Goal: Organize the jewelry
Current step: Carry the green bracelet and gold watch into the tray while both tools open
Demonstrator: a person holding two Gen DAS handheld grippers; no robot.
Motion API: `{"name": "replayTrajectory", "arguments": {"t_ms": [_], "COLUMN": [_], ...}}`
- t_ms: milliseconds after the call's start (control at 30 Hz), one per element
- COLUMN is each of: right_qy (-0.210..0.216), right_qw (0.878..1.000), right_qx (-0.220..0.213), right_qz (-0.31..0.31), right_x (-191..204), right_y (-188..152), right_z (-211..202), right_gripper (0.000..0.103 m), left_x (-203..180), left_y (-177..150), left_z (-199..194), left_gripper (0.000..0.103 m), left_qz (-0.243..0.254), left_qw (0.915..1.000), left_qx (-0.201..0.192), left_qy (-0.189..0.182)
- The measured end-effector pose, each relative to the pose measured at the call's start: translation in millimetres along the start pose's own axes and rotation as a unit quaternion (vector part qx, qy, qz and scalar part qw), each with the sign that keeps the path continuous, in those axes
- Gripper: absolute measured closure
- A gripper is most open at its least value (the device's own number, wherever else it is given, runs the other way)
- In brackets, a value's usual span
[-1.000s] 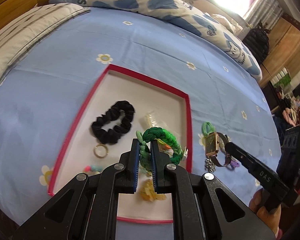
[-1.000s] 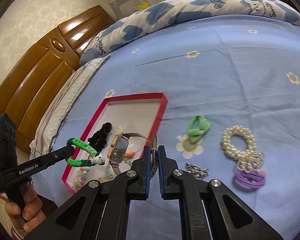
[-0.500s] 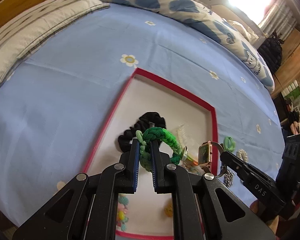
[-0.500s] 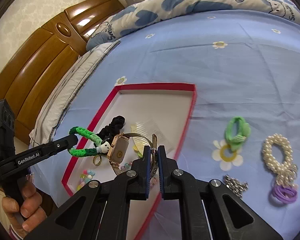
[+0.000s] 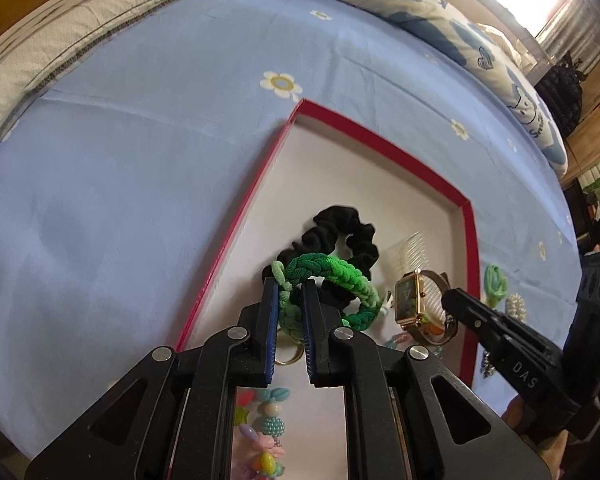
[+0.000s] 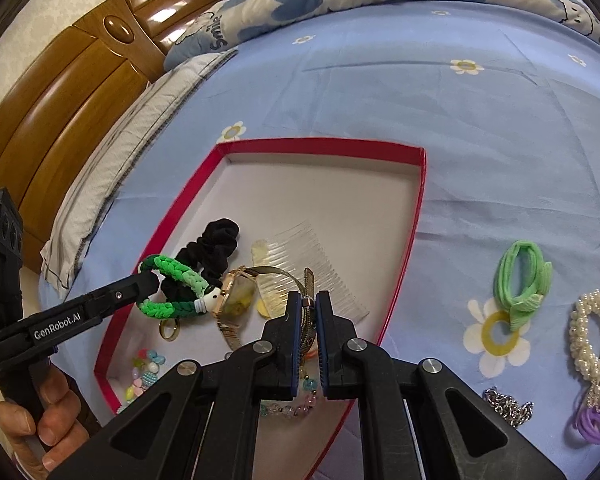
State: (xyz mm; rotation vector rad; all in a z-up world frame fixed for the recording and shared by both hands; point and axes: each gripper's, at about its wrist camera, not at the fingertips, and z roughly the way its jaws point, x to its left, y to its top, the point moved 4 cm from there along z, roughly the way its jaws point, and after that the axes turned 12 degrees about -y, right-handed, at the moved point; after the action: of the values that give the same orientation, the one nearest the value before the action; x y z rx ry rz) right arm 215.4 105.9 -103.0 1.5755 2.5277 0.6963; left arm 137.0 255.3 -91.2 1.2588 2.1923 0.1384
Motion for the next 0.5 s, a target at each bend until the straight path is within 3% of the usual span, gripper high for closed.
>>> {"name": "replayTrajectory", "arguments": {"t_ms": [367,500], "right_qy": [0.011,0.014], "right_qw": [1.0,1.0], "right_qx": [0.003,0.001], "right_qz": [-0.002,-0.004], "right_x": [1.4,3.1], "right_y": [1.6,1.8], "right_z": [-0.1,-3.9], "right_gripper": [0.091,0.088], "left_x": [-1.7,-2.7], "left_y": [-3.8,-4.8], "left_z": [1.8,-2.0], "left_gripper": [0.087,0.07], "left_qz": [0.009,0.012], "left_qw": [0.9998,0.9998], "left_qx": [0.008,0.006], "left_qy": [0.013,0.018]}}
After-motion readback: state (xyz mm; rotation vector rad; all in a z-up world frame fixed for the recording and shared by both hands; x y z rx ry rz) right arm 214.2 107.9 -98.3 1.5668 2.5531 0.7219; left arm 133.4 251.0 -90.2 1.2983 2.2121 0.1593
